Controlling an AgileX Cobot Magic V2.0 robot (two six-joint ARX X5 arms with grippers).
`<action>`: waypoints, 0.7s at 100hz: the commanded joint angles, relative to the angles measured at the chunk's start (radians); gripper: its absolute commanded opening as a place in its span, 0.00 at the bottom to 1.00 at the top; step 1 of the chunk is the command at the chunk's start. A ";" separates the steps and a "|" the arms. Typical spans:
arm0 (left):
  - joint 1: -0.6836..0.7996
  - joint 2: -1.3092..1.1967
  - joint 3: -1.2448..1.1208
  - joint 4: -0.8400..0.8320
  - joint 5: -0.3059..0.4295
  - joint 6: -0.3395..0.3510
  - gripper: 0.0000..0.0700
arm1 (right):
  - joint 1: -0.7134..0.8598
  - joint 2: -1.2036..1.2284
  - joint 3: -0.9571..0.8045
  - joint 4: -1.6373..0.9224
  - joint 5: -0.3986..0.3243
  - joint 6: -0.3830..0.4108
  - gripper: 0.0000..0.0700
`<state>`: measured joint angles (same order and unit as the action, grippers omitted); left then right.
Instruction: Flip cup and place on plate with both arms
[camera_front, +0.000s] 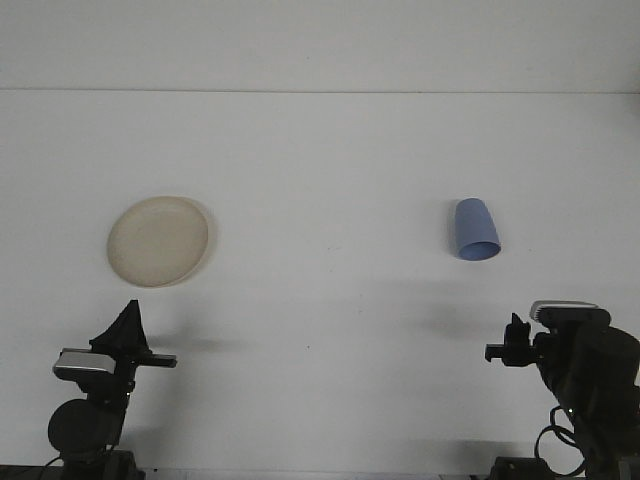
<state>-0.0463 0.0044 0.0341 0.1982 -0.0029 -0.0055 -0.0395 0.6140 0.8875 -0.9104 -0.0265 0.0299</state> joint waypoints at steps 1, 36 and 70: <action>0.000 -0.001 -0.020 0.012 0.000 0.010 0.02 | 0.002 0.003 0.013 0.004 -0.001 0.007 0.58; 0.000 -0.001 -0.020 0.012 0.000 0.010 0.02 | 0.002 0.064 0.011 0.069 -0.004 0.007 0.58; 0.000 -0.001 -0.020 0.012 0.000 0.010 0.02 | 0.001 0.195 -0.085 0.477 -0.055 0.006 0.58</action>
<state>-0.0463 0.0044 0.0341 0.1982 -0.0029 -0.0055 -0.0391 0.7841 0.8165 -0.5083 -0.0792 0.0299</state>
